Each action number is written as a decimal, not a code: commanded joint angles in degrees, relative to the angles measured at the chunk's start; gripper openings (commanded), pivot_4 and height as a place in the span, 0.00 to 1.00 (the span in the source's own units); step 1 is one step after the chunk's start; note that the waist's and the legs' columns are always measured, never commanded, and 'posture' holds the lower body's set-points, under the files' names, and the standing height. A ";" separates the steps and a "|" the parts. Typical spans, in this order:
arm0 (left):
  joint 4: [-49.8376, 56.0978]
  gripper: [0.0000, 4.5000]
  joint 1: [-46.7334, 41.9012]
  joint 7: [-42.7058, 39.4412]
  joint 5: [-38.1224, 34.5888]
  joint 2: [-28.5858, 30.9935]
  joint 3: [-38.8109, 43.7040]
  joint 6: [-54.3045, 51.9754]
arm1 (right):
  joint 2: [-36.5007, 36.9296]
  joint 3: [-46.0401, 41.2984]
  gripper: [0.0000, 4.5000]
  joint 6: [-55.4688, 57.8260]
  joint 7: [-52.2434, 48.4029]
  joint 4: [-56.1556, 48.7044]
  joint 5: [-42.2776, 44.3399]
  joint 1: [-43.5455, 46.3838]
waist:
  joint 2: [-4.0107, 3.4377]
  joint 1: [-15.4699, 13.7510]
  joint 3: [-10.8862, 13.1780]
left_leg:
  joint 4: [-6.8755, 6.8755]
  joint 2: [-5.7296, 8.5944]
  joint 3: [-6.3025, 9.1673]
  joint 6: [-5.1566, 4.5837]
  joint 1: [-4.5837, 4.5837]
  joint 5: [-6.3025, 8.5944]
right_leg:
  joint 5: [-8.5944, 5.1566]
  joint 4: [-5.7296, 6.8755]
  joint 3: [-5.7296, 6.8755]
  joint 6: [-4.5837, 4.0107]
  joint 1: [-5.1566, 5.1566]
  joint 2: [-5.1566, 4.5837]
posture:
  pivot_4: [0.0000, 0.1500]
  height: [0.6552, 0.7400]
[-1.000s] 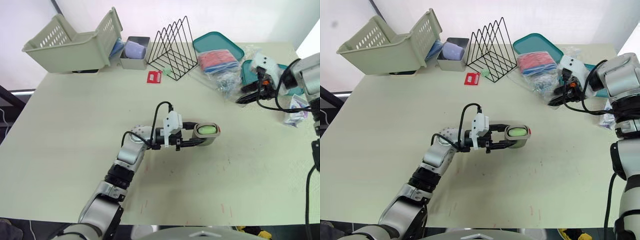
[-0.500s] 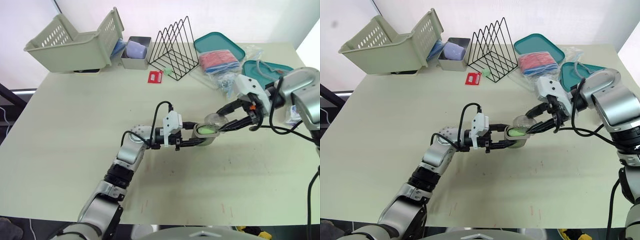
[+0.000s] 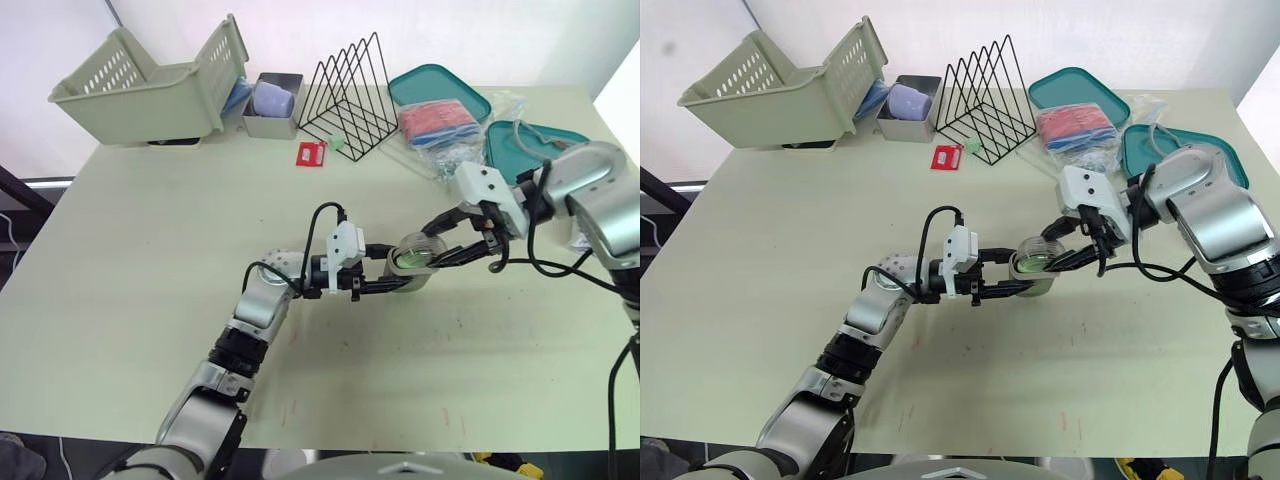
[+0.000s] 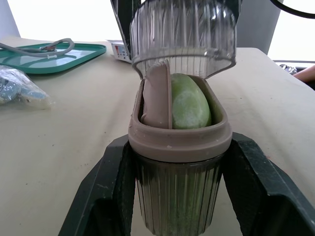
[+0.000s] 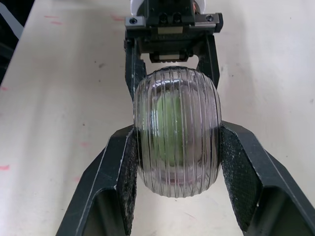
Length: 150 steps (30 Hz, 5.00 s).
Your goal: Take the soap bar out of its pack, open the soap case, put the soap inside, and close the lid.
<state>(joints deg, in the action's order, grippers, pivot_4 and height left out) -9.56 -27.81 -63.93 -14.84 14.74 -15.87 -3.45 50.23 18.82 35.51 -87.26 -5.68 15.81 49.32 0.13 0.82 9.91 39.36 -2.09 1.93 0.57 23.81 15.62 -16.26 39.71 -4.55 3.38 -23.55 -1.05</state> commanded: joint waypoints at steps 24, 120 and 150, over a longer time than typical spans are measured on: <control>1.62 0.45 -0.34 0.67 -0.12 -0.84 -0.14 0.69 | -4.21 3.87 0.40 1.01 1.36 -2.20 -3.43 -0.52 | 0.04 0.25 -0.02 | 0.00 -0.01 0.01 0.00 -0.09 0.00 | 0.00 0.03 0.00 0.00 0.05 0.03 | 1.00 1.00; 4.87 0.45 1.76 0.97 -0.50 1.00 -0.44 -1.06 | -5.85 5.94 0.40 7.75 1.37 -2.67 -7.40 5.69 | 0.21 1.51 -0.55 | -0.61 -0.03 0.70 -0.02 -1.14 0.02 | -0.08 -0.92 0.66 -0.13 1.52 0.03 | 1.00 1.00; 4.55 0.45 1.48 0.96 -0.46 0.98 -0.50 -1.07 | -2.14 6.38 0.40 2.35 -0.71 -0.40 -7.98 7.51 | 0.12 1.19 -0.25 | -0.62 -0.02 0.67 -0.01 -0.98 0.02 | -0.08 -0.93 0.65 -0.12 1.39 0.00 | 1.00 1.00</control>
<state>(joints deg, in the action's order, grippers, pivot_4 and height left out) -7.38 -25.81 -62.67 -14.79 15.93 -16.27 -4.71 47.11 25.16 38.72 -87.77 -5.49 8.85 55.33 0.24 2.01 9.66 38.74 -2.11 2.59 0.56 22.82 15.64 -16.34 38.78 -3.89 3.26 -22.16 -1.05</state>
